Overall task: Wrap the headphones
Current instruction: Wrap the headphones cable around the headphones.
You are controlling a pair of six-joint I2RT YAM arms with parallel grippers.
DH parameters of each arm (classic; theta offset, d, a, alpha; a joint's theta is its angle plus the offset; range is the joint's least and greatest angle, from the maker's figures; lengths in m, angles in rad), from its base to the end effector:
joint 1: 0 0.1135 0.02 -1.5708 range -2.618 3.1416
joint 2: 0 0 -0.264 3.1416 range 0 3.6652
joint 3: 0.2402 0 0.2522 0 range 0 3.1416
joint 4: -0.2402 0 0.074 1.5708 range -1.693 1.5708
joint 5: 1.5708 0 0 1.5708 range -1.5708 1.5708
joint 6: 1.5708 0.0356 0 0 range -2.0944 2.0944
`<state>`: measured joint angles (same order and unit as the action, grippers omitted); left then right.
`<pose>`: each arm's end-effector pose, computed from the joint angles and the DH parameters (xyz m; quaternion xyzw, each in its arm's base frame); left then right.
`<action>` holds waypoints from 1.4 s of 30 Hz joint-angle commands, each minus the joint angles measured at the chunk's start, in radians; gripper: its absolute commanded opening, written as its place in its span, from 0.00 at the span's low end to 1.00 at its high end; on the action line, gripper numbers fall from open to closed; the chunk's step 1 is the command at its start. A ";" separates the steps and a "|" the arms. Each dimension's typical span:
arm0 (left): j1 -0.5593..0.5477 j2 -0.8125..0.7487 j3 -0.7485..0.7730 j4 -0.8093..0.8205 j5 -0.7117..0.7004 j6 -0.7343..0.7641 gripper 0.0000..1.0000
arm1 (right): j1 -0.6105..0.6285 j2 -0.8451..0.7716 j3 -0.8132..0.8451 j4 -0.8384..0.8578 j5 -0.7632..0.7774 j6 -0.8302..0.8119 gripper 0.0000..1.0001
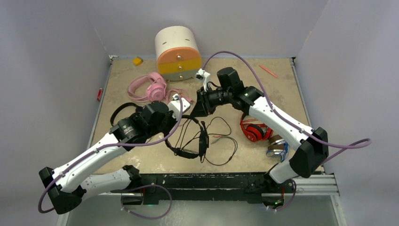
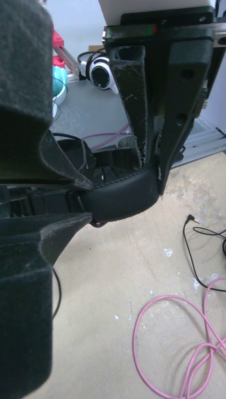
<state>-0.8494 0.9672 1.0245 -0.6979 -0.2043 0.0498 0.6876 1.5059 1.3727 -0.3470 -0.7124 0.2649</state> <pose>0.1366 -0.1443 0.3397 0.3452 0.8206 -0.0897 0.4465 0.2504 0.2358 0.3572 -0.3449 0.7455 0.4878 0.2953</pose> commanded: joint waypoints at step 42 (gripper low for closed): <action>0.007 0.051 -0.012 0.125 -0.140 0.007 0.00 | -0.001 0.042 0.213 -0.284 0.352 -0.059 0.24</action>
<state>-0.8448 1.0275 1.0161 -0.6449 -0.3447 0.0921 0.6926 1.6123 1.5349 -0.6575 -0.3862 0.1936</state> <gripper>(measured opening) 0.053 0.220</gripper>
